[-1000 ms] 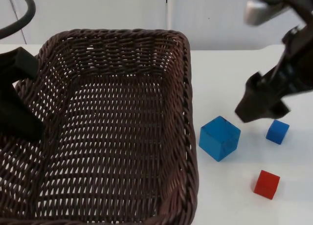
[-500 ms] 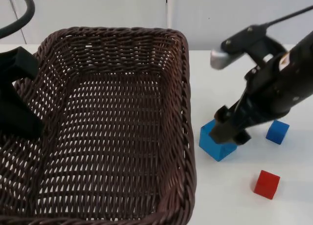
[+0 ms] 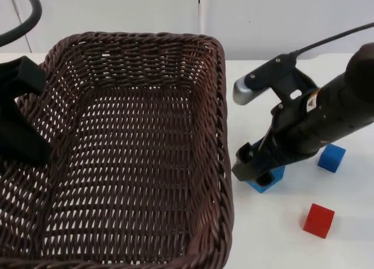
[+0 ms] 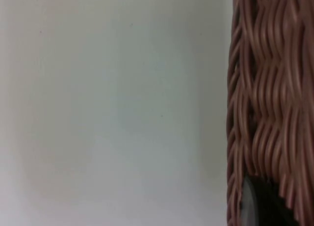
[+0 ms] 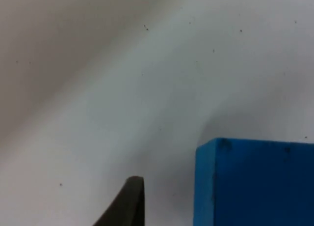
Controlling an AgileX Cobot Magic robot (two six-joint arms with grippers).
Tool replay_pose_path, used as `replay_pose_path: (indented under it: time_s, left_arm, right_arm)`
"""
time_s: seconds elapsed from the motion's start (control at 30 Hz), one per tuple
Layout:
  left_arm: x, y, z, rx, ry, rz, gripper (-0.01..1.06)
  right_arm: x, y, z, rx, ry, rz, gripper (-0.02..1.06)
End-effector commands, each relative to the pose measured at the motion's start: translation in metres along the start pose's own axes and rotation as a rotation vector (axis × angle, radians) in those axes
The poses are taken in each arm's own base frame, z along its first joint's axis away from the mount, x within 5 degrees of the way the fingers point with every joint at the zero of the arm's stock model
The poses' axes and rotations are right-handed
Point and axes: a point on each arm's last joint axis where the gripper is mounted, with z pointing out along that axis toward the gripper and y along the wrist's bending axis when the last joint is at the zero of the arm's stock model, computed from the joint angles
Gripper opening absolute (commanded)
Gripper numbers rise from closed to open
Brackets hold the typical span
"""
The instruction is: Pick up the basket with the left hand and place the largest block into the basket with the right hand.
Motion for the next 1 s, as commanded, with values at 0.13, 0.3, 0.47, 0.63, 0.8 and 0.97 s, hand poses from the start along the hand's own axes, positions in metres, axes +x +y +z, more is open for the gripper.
replay_pose_path:
  time_s: [0.13, 0.3, 0.47, 0.63, 0.8, 0.97]
  left_arm:
    - [-0.001, -0.002, -0.003, 0.012, -0.024, -0.01, 0.0]
    - [-0.001, -0.002, -0.003, 0.012, -0.024, -0.01, 0.0]
    - [-0.001, -0.002, -0.003, 0.012, -0.024, -0.01, 0.0]
    - [-0.001, -0.002, -0.003, 0.012, -0.024, -0.01, 0.0]
    - [-0.001, -0.002, -0.003, 0.012, -0.024, -0.01, 0.0]
    - [-0.001, -0.002, -0.003, 0.01, -0.025, -0.008, 0.0]
  right_arm:
    - [0.004, 0.002, 0.013, 0.004, -0.003, 0.024, 1.04]
    - [0.002, 0.001, 0.014, 0.012, -0.027, 0.033, 0.88]
    - [0.002, 0.001, 0.014, 0.012, -0.027, 0.036, 0.72]
    - [0.002, 0.001, 0.014, 0.011, -0.025, 0.036, 0.51]
    - [0.001, 0.001, 0.012, 0.012, -0.032, 0.036, 0.25]
    - [-0.009, 0.0, -0.005, 0.01, -0.051, 0.032, 0.01]
